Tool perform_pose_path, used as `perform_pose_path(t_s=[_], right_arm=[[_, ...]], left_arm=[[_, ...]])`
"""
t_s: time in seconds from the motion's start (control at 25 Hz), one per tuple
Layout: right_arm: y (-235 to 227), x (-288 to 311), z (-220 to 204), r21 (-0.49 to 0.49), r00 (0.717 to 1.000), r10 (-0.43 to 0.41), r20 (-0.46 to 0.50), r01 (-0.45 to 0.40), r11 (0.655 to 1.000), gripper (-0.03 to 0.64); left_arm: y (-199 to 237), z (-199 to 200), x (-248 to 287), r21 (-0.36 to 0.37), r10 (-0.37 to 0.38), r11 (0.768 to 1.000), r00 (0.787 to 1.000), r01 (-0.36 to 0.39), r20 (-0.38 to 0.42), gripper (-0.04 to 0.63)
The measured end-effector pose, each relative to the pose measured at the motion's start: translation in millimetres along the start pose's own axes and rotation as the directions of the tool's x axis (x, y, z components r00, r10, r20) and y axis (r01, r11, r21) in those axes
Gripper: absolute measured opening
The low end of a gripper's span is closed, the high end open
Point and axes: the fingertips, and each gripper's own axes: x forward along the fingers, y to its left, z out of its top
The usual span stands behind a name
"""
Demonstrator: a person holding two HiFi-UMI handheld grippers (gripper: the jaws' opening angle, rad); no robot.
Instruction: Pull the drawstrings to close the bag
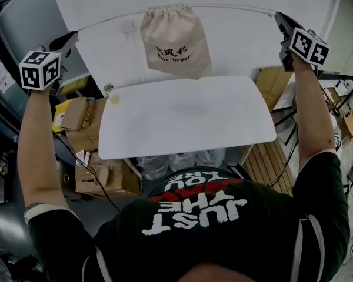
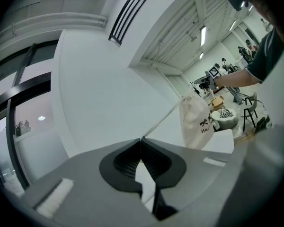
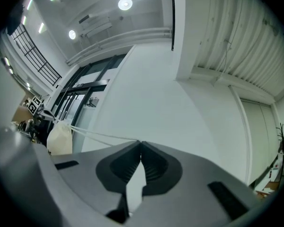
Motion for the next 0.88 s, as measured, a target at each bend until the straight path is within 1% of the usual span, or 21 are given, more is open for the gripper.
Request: perform_pose_path(t_s=[0.36,0.88], right_arm=[[-3,0,-4,0.027,1.0,0.018,-0.002,-0.018,0.999,0.009],[-6,6,-10,0.06,0.998,0.056,-0.016,-0.055,0.997,0.009]], left_arm=[[7,-6,-11,0.003,0.002,1.0,1.0,-0.002,-0.001,0.009],[14,-17,-13,-0.025,-0.045,0.999,0.999,0.045,0.006,0.011]])
